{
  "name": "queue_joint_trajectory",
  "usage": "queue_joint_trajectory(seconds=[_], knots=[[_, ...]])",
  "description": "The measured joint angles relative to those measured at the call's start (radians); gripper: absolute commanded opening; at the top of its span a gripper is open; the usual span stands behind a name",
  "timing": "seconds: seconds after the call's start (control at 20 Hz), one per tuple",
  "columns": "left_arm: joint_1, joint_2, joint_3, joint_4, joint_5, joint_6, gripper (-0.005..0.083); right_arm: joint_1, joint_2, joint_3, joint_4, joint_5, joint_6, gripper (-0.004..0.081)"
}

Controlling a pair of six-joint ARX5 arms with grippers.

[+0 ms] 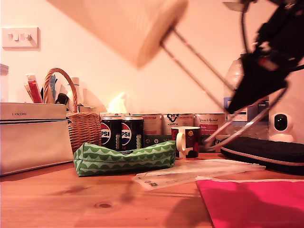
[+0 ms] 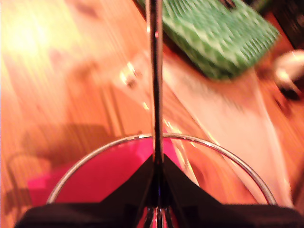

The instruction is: Insert the paper towel roll into the metallic stand.

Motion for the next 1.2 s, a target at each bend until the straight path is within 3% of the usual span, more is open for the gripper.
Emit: queue_joint_trajectory(seconds=[0.3,0.6,0.9,1.2], knots=[[-0.077,0.000,0.157,-0.002,-0.234,-0.111,-0.0024,0.050,0.070,0.000,0.179,-0.042,0.047,-0.0013],[-0.124,-0.001,0.228,-0.003,-0.410,-0.204,-0.0024,0.056,0.162,-0.016,0.397,-0.169,0.136,-0.0013],[-0.203,-0.001,0.228,0.035,-0.568,-0.268,-0.0024,0.076,0.172,-0.228,0.762,-0.176,0.292,-0.0013],[-0.294,-0.001,0.228,0.048,-0.697,-0.317,-0.0024,0.146,0.218,-0.404,1.143,-0.051,0.391,-0.0013]])
